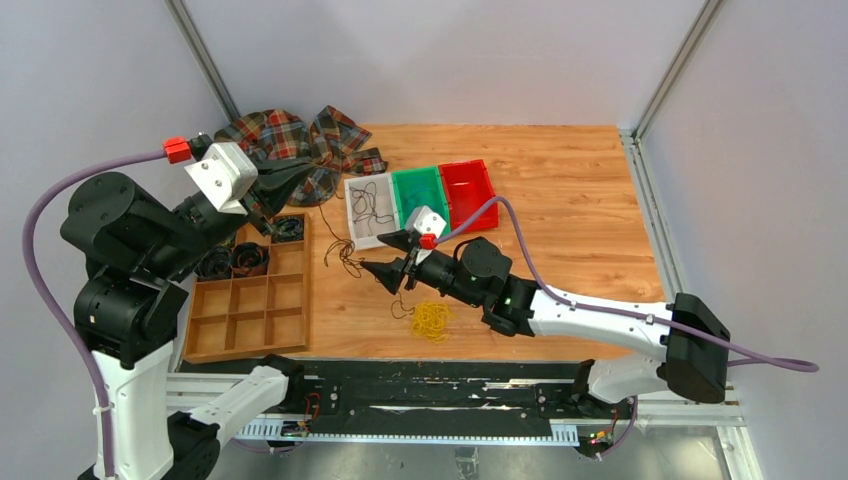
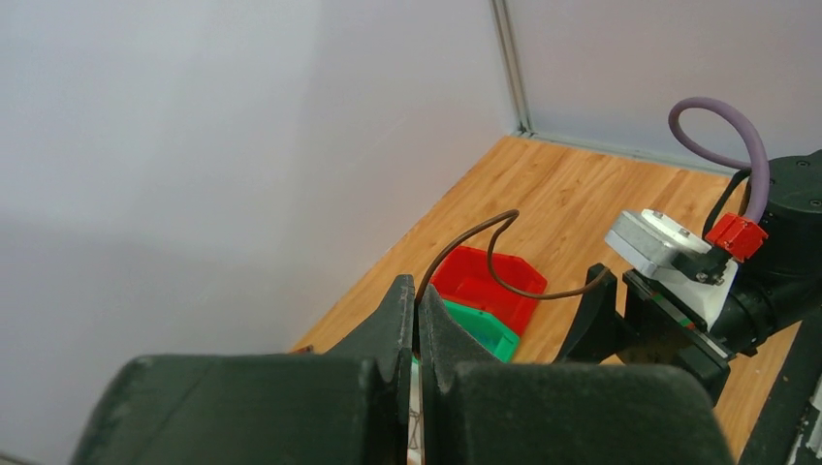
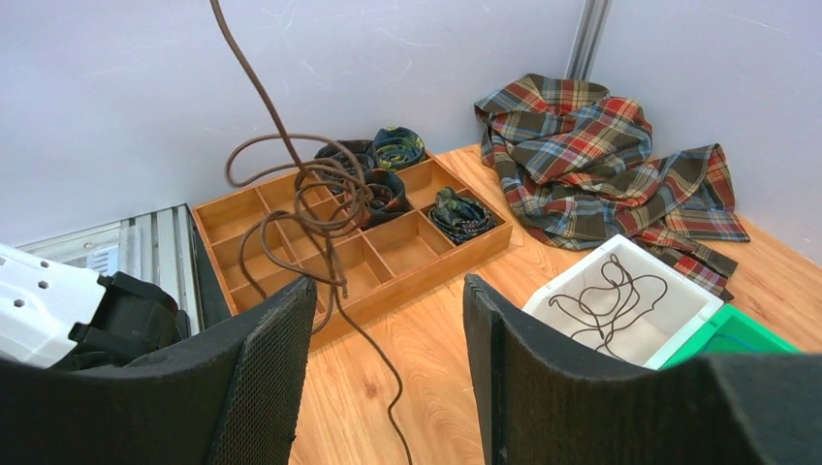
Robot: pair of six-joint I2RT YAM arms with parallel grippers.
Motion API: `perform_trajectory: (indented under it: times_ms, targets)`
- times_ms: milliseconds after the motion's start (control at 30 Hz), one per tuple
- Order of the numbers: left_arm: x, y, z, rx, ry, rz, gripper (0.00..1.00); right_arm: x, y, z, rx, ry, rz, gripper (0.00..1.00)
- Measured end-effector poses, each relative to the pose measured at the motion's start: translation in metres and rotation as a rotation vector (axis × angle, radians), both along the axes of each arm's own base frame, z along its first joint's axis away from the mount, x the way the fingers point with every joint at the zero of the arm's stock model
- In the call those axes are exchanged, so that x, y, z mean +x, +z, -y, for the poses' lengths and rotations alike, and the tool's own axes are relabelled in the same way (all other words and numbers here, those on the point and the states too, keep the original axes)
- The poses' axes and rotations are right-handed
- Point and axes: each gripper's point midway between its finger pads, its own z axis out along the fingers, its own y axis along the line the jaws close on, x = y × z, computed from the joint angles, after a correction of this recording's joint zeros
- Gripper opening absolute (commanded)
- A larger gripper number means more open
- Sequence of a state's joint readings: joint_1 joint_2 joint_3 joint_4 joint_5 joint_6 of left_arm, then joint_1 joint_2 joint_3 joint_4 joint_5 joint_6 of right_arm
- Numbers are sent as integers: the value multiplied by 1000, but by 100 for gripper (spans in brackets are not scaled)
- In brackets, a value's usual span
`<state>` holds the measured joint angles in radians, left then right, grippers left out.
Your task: Untangle the cables
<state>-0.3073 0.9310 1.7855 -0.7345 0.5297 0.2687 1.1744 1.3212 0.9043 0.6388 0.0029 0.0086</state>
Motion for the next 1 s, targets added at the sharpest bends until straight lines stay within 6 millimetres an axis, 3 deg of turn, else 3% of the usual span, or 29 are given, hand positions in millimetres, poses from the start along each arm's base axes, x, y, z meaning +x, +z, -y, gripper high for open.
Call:
perform_trajectory:
  times_ms: [167, 300, 367, 533, 667, 900, 1000]
  targets:
    - [0, 0, -1, 0, 4, 1, 1, -2, -8, -6, -21, 16, 0, 57]
    - [0, 1, -1, -1, 8, 2, 1, -3, -9, -16, -26, 26, -1, 51]
    - [-1, 1, -2, -2, 10, 4, 1, -3, -6, -20, -18, 22, 6, 42]
    - [-2, 0, -4, 1, 19, 11, 1, 3, 6, -23, 5, -14, 30, 3]
    - [1, -6, -7, 14, 44, 10, 0, 5, 15, -21, 23, -29, 38, 1]
    - [31, -50, -24, 98, 179, -39, 1, 6, 42, 0, 82, -77, 49, 0]
    - [47, -86, -35, 158, 257, -80, 1, 3, 63, 15, 126, -94, 61, 1]
